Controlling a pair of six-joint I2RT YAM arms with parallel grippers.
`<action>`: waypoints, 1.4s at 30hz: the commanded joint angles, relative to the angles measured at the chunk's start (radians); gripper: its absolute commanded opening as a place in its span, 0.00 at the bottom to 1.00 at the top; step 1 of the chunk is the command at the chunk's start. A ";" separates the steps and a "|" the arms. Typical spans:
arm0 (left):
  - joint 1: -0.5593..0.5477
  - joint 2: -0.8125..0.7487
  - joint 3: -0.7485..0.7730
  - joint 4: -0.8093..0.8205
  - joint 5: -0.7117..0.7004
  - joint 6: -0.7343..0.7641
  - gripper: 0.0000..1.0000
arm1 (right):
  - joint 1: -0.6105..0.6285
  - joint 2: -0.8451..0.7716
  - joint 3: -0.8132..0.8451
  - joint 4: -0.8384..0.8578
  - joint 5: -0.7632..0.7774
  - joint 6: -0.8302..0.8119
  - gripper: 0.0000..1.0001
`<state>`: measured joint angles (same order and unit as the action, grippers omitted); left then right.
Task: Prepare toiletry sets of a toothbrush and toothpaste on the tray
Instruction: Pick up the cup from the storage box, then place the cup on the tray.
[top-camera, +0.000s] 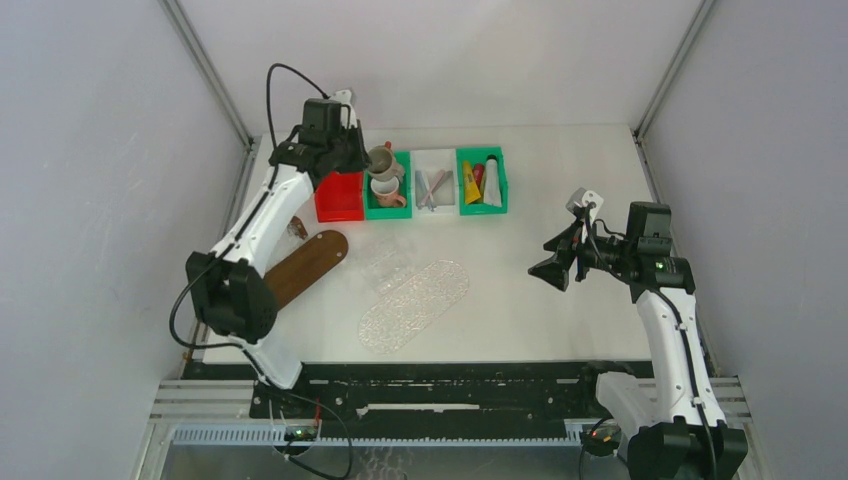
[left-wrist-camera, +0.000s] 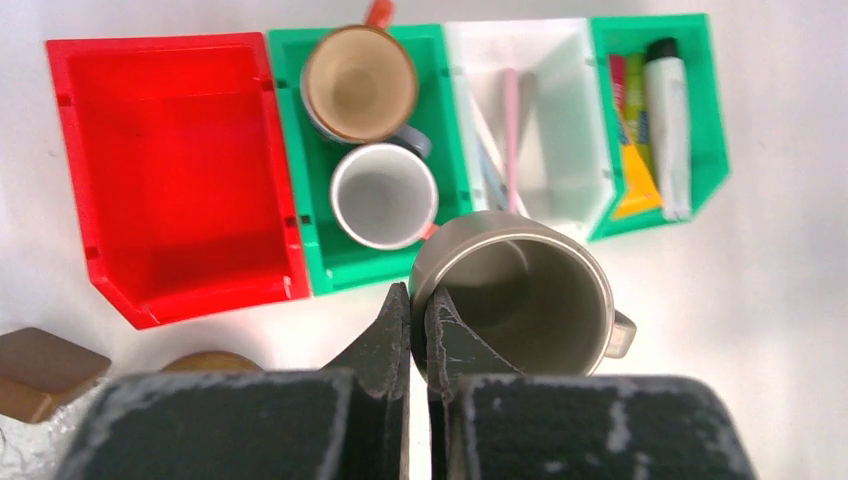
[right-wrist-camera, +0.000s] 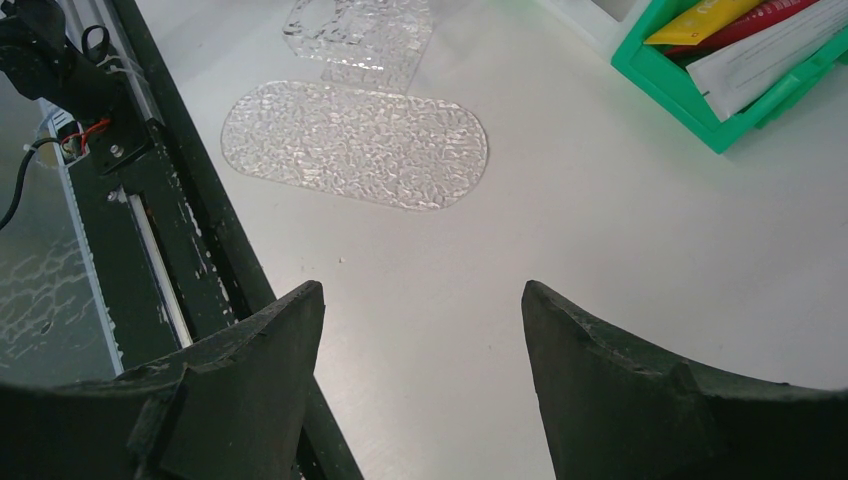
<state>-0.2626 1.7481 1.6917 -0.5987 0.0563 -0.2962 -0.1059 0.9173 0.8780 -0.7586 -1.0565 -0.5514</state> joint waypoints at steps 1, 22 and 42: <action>-0.073 -0.184 -0.107 0.125 0.002 -0.006 0.00 | -0.012 -0.009 0.001 0.018 -0.029 -0.003 0.80; -0.389 -0.703 -0.562 0.247 -0.114 -0.087 0.00 | -0.051 -0.029 0.001 -0.001 -0.076 -0.029 0.80; -0.691 -0.644 -0.683 0.183 -0.394 -0.115 0.00 | -0.033 -0.039 0.002 0.009 -0.047 -0.022 0.80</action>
<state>-0.9291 1.0405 1.0039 -0.4534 -0.2611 -0.4038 -0.1440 0.8768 0.8780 -0.7731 -1.1015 -0.5625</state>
